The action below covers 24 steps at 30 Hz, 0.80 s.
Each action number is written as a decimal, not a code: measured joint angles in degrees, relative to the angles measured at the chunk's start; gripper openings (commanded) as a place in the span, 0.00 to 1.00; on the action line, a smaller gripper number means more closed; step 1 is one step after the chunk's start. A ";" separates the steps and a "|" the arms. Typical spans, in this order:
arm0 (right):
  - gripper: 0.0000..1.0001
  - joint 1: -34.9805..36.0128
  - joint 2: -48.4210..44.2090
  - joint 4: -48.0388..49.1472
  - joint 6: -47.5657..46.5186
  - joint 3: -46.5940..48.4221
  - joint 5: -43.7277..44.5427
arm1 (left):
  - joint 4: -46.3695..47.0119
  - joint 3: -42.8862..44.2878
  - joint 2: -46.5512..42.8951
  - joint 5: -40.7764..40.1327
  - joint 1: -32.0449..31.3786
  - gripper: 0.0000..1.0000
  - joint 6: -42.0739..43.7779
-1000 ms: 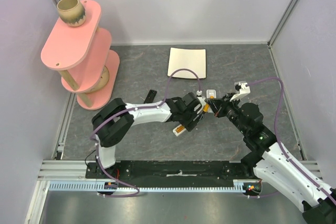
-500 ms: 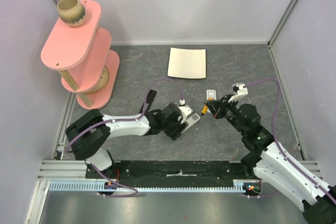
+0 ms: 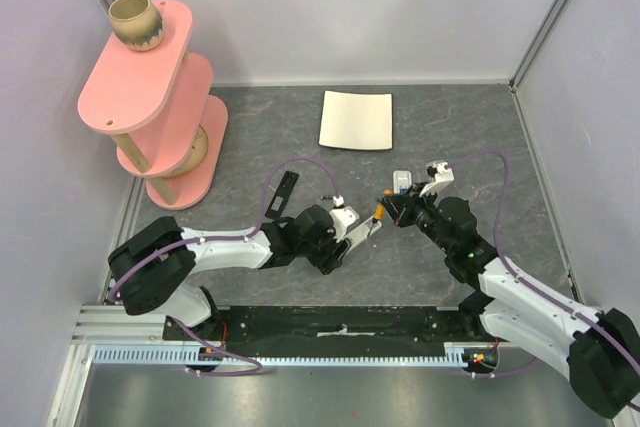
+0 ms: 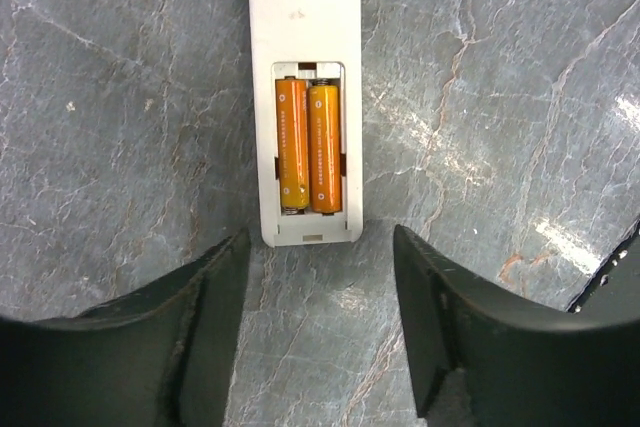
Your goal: Unload the batteries from the remote control
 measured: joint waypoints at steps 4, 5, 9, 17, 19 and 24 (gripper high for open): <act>0.00 0.00 3.98 5.31 0.59 -0.20 -1.05 | 0.79 -0.09 0.09 0.26 0.00 0.66 0.02; 0.00 0.00 4.79 6.54 0.70 -0.26 -1.25 | 0.96 -0.09 0.20 0.26 0.00 0.65 0.00; 0.00 0.07 8.13 11.17 1.01 -0.42 -1.84 | 2.86 -0.07 1.25 -0.28 0.00 0.56 0.13; 0.00 1.36 12.85 17.99 1.01 -1.75 -2.21 | 6.34 0.24 3.19 -1.03 0.00 0.41 0.44; 0.00 1.79 14.05 19.21 0.94 -1.77 -2.19 | 6.45 0.26 3.23 -1.01 0.00 0.34 0.63; 0.00 4.15 16.76 22.01 0.26 -1.77 -1.01 | 6.40 0.31 3.23 -0.94 0.00 0.23 0.87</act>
